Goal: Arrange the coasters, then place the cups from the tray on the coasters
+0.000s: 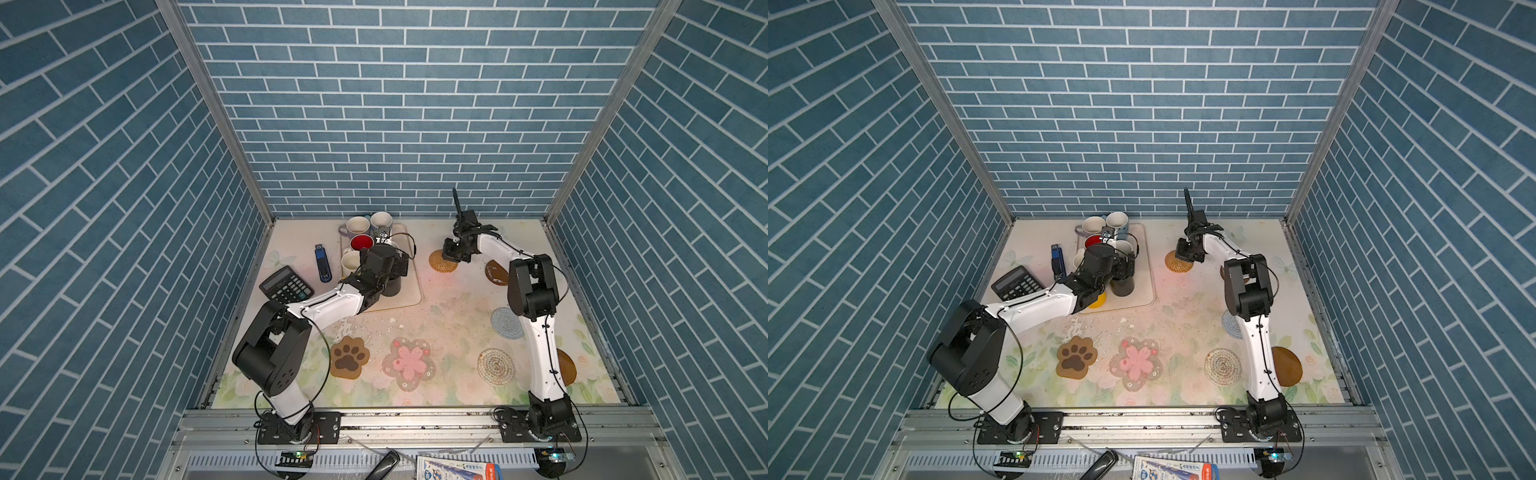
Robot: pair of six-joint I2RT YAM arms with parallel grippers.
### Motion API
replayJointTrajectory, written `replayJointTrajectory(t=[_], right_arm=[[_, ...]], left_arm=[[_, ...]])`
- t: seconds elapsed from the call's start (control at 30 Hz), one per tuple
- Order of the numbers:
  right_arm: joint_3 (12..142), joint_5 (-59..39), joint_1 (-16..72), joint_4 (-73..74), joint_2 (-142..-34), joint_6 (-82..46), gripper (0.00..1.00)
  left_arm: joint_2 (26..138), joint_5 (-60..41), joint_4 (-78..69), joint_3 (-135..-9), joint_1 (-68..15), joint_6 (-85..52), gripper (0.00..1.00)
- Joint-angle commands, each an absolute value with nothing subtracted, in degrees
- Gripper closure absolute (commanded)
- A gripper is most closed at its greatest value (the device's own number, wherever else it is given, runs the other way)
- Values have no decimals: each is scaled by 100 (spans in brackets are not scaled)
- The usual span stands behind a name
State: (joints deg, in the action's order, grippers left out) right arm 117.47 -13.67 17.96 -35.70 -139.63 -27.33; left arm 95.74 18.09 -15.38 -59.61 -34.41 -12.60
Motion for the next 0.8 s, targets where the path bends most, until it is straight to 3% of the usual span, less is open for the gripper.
replayJointTrajectory(t=[0.0,0.4,0.77], right_arm=[[12512,-888,1565,-4625,-14562,-2474,100],[14510,-721,1088,-5330,-15617,-2319,100],[14520,-850,1158,-4907,-15110,-2335,100]], left_arm=[[9734,1755,-1587,-5949,-3382,-1269,1],[9900,1444,-1440,-6067,-3236,-1397,1],[9769,1427,-1556,-5964,-3236,-1397,1]])
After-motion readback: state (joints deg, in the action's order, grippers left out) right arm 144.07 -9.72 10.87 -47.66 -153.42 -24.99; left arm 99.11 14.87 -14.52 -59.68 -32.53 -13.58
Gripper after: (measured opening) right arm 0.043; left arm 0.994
